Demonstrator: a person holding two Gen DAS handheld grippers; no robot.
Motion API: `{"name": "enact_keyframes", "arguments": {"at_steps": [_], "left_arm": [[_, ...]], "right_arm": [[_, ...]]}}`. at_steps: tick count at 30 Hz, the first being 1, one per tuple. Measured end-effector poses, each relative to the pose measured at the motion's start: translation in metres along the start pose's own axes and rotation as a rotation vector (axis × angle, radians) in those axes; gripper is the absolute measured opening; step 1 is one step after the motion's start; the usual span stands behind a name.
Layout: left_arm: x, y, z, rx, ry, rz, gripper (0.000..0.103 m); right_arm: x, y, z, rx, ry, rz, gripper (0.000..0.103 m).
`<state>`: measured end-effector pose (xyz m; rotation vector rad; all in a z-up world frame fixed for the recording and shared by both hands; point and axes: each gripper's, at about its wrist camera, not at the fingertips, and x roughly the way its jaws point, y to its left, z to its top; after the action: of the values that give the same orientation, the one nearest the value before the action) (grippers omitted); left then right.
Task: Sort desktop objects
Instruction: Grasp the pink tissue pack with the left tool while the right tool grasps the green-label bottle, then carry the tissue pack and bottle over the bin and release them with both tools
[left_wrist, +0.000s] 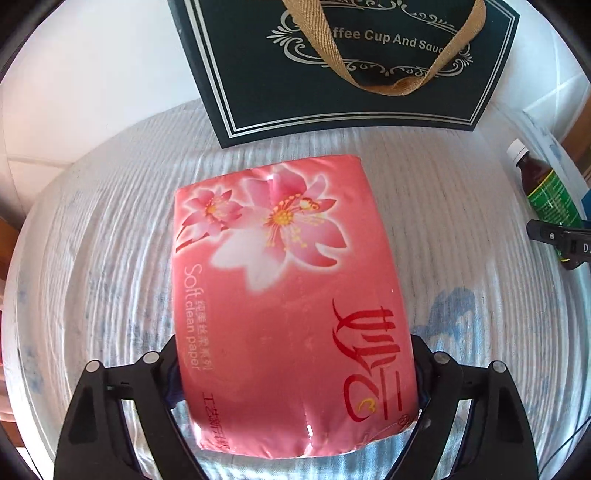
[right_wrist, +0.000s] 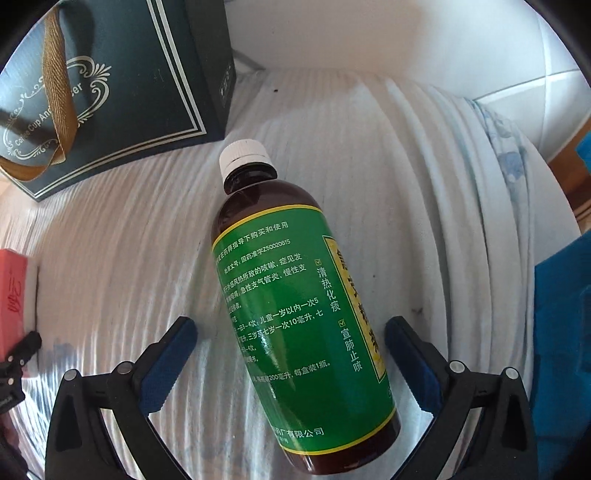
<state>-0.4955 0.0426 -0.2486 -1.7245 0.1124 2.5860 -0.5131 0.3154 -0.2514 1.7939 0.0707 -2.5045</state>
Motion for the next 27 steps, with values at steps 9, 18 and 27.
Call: {"name": "enact_keyframes", "arguments": {"at_steps": [9,18,27], "left_arm": [[-0.010,-0.007,-0.012,0.016,-0.037,0.008,0.081],[-0.079,-0.014,-0.082,-0.020,-0.105,-0.029,0.081],[-0.193,-0.035,-0.138,-0.065,-0.187,-0.062,0.081]], "right_arm": [[-0.020,-0.002,-0.008,-0.005,-0.022,-0.004,0.051],[-0.075,0.038,-0.071,-0.014,-0.100,0.056,0.051],[-0.191,0.078,-0.165,-0.046,-0.264,0.150,0.051]]}}
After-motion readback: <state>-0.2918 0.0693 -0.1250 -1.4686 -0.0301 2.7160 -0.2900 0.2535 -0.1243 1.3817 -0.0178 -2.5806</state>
